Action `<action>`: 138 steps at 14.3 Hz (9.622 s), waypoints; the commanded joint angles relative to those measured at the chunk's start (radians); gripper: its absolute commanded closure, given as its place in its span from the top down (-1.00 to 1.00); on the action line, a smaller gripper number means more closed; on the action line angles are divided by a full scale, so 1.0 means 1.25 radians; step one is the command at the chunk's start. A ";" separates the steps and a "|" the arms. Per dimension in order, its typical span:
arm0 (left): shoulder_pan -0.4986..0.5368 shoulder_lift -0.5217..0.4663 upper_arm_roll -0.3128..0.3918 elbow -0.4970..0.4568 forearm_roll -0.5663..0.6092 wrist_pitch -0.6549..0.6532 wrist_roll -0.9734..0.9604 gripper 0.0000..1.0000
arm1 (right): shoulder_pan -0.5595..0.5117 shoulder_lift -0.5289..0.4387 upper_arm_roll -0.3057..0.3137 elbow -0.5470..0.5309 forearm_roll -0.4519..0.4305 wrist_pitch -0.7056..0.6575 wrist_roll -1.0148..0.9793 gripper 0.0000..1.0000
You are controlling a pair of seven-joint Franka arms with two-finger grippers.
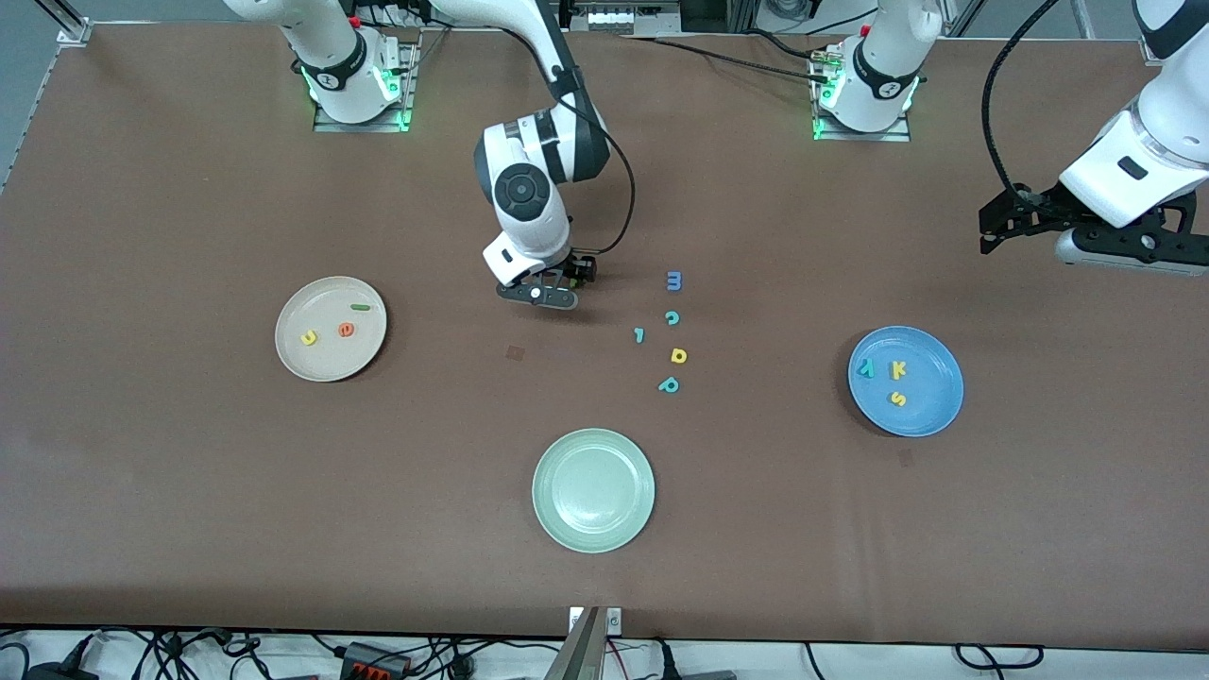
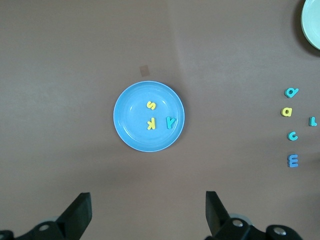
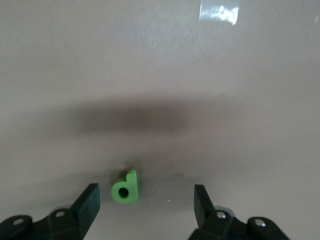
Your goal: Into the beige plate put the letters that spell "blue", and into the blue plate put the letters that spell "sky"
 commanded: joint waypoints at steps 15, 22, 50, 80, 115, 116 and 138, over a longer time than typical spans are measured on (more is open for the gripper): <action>0.005 0.012 -0.005 0.025 -0.006 -0.019 0.014 1.00 | -0.001 0.043 0.041 0.034 0.001 0.037 0.026 0.14; 0.005 0.012 -0.005 0.027 -0.006 -0.019 0.014 1.00 | -0.001 0.059 0.043 0.047 0.001 0.037 0.013 -0.05; 0.006 0.020 -0.006 0.046 -0.006 -0.044 0.019 1.00 | -0.363 0.047 -0.207 -0.047 -0.011 -0.261 -0.786 -0.66; 0.012 0.023 -0.005 0.050 -0.017 -0.044 0.008 1.00 | -0.422 0.010 -0.263 0.013 -0.016 -0.266 -0.773 1.00; 0.006 0.023 -0.005 0.052 -0.016 -0.042 0.014 1.00 | -1.224 -0.461 0.598 0.369 -0.642 -0.486 -0.341 1.00; 0.006 0.023 -0.005 0.052 -0.016 -0.042 0.014 1.00 | -1.222 -0.462 0.598 0.371 -0.641 -0.484 -0.345 1.00; 0.005 0.023 -0.005 0.052 -0.016 -0.042 0.013 1.00 | -1.197 -0.575 0.592 0.227 -0.665 -0.477 -0.375 1.00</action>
